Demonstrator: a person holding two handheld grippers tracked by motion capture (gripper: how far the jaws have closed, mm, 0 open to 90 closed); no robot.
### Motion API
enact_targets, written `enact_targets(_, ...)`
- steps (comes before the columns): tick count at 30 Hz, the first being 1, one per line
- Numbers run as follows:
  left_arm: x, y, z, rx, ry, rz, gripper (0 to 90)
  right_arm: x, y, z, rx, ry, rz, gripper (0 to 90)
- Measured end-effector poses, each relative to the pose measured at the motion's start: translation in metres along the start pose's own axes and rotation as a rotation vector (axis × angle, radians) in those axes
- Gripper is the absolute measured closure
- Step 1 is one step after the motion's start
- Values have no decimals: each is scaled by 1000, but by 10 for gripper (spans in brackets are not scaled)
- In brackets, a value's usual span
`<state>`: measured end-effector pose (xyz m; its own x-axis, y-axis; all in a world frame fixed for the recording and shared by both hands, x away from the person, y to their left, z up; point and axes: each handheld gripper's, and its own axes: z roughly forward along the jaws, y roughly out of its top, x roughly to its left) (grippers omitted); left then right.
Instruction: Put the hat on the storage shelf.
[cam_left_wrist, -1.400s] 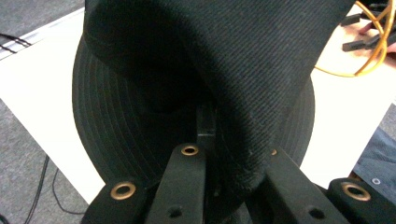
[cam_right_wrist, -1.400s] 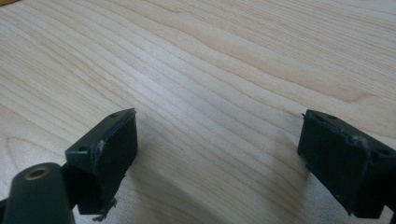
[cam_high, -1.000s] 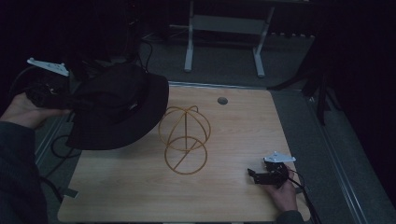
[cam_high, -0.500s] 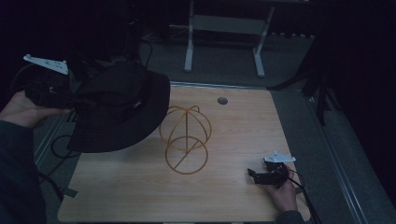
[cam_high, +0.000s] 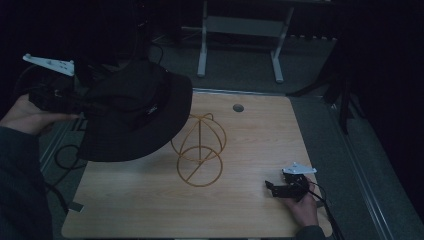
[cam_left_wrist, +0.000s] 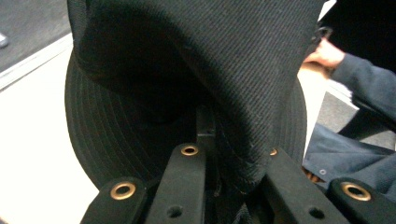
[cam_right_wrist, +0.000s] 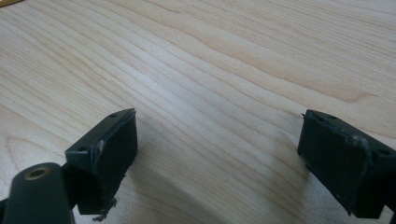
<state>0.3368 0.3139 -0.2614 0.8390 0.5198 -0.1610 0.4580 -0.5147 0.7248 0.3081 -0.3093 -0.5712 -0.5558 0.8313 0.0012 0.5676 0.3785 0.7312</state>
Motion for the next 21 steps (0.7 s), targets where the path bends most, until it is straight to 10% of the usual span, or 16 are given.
enact_targets(21, -25, 40, 41, 31, -38, 99, 880, 0, 0, 0, 0, 0, 0, 118)
